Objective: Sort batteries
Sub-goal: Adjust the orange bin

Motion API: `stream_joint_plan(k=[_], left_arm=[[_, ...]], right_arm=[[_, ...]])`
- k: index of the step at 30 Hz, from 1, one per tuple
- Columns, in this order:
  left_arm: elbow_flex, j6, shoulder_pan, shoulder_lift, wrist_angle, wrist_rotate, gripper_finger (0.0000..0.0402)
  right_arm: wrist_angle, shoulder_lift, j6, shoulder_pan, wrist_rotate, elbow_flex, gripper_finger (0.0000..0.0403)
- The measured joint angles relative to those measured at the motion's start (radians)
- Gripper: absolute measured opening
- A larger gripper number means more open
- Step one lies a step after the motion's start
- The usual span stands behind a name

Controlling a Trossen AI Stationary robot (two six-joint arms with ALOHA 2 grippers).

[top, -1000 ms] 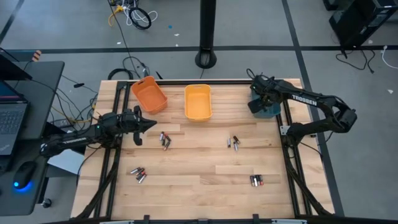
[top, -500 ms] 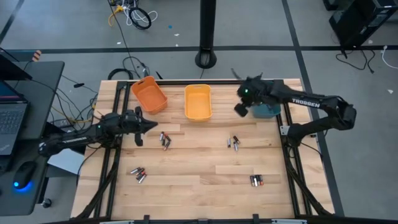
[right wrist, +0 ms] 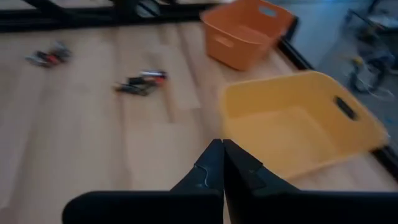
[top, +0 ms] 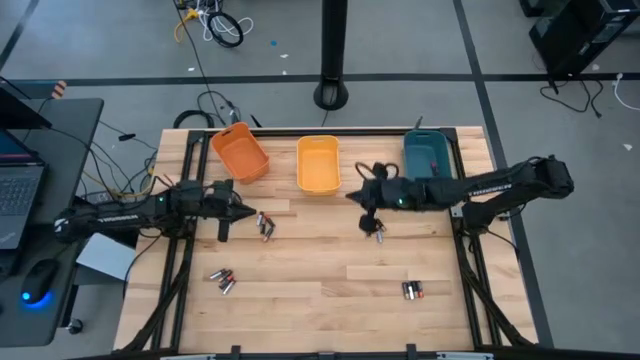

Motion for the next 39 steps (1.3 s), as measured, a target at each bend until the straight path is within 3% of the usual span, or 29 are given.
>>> stream_joint_plan(k=[6, 13, 23, 31, 35, 39], left_arm=[[0.052, -0.078, -0.029, 0.093, -0.085, -0.012, 0.0015], [0.13, -0.27, -0.04, 0.218, -0.212, -0.156, 0.0015], [0.224, -0.398, -0.04, 0.483, -0.271, -0.217, 0.006], [0.335, -0.356, -0.04, 0.629, -0.267, -0.306, 0.0114], [0.444, -0.204, -0.027, 0.645, -0.323, -0.43, 0.0113], [0.563, -0.044, 0.051, 0.677, -0.467, -0.477, 0.0084]], right_arm=[[0.18, 0.0, 0.03, 0.047, 0.0, -0.122, 0.0013], [0.195, 0.001, 0.072, 0.007, 0.003, -0.143, 0.0021], [0.187, 0.0, 0.021, -0.009, 0.029, -0.143, 0.0079], [0.185, 0.0, 0.008, -0.009, 0.033, -0.143, 0.008], [0.191, 0.0, -0.007, -0.009, 0.033, -0.143, 0.0071], [0.191, 0.0, -0.008, -0.009, 0.033, -0.143, 0.0058]])
